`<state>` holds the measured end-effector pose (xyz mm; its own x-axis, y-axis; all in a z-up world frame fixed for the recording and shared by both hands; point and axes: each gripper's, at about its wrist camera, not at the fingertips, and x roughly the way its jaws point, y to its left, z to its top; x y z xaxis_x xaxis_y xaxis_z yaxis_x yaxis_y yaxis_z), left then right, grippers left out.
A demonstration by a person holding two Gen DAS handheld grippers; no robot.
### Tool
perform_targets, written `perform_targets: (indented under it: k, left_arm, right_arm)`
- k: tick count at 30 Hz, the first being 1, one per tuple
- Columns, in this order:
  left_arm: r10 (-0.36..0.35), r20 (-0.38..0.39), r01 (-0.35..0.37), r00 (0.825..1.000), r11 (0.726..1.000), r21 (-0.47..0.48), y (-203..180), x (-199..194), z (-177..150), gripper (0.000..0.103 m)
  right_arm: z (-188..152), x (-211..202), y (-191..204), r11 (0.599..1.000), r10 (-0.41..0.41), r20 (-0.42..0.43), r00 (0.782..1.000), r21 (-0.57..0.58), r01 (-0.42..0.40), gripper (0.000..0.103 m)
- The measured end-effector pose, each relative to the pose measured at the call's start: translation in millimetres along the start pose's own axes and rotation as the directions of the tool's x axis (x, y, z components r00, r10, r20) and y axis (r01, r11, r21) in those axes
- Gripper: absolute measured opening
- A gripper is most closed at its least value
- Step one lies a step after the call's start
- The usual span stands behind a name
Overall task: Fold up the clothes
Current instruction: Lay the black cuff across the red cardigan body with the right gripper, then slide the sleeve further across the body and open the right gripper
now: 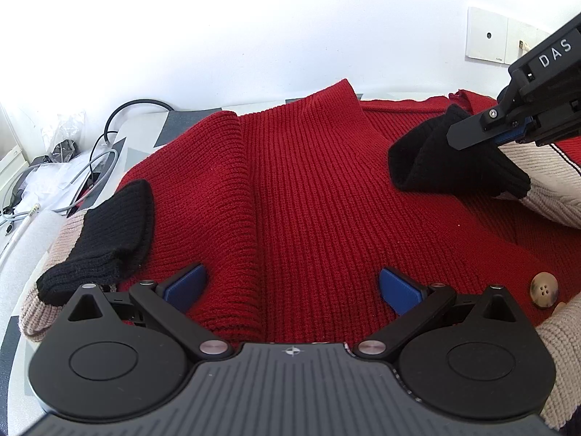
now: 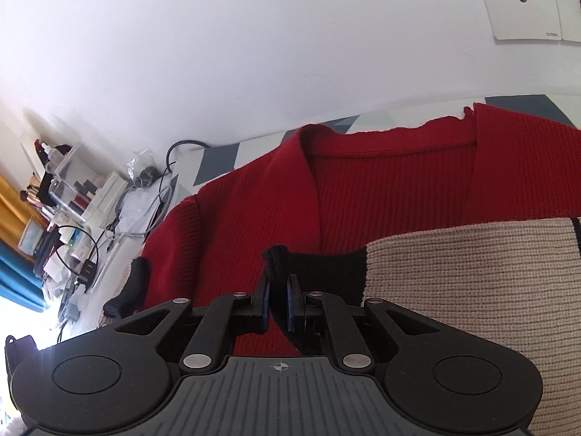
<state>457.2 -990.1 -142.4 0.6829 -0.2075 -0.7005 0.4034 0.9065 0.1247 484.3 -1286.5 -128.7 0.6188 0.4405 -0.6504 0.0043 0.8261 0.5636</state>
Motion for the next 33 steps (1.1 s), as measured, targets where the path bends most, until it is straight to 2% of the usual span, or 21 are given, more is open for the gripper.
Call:
perform_targets:
  k: [4, 10, 13, 17, 22, 25, 28, 33]
  left_arm:
    - [-0.024, -0.015, 0.024, 1.000, 1.000, 0.004, 4, -1, 3, 0.103]
    - [-0.150, -0.071, 0.146, 0.986, 0.987, -0.062, 35, -19, 15, 0.103]
    - [-0.132, -0.074, 0.125, 0.989, 0.988, -0.089, 52, -34, 20, 0.103]
    - [-0.166, -0.052, 0.156, 0.985, 0.977, -0.147, 79, -59, 17, 0.103]
    - [-0.201, 0.020, 0.201, 0.979, 0.959, -0.200, 119, -86, -3, 0.102]
    - [-0.168, -0.002, 0.164, 0.986, 0.962, -0.220, 137, -90, -15, 0.099]
    - [-0.123, -0.025, 0.112, 0.992, 0.958, -0.265, 152, -90, -23, 0.098]
    - [-0.096, -0.034, 0.077, 0.995, 0.932, -0.354, 177, -88, -20, 0.097]
  right_arm:
    - [6, 2, -4, 0.999, -0.020, 0.016, 1.000, 0.032, 0.019, 0.008]
    - [12, 0, 2, 0.998, -0.058, 0.021, 0.998, 0.012, 0.058, 0.008]
    - [9, 1, 5, 0.997, -0.072, 0.011, 0.997, 0.010, 0.072, 0.008]
    - [4, 3, 11, 0.996, -0.089, 0.001, 0.996, 0.004, 0.089, 0.008]
    - [-1, 5, 20, 0.994, -0.109, 0.003, 0.994, 0.004, 0.109, 0.008]
    - [-2, 5, 23, 0.992, -0.128, 0.008, 0.992, 0.004, 0.128, 0.008]
    - [-2, 1, 28, 0.992, -0.125, 0.051, 0.991, 0.009, 0.125, 0.008]
    - [4, 1, 43, 0.998, -0.059, 0.104, 0.993, 0.023, 0.057, 0.008]
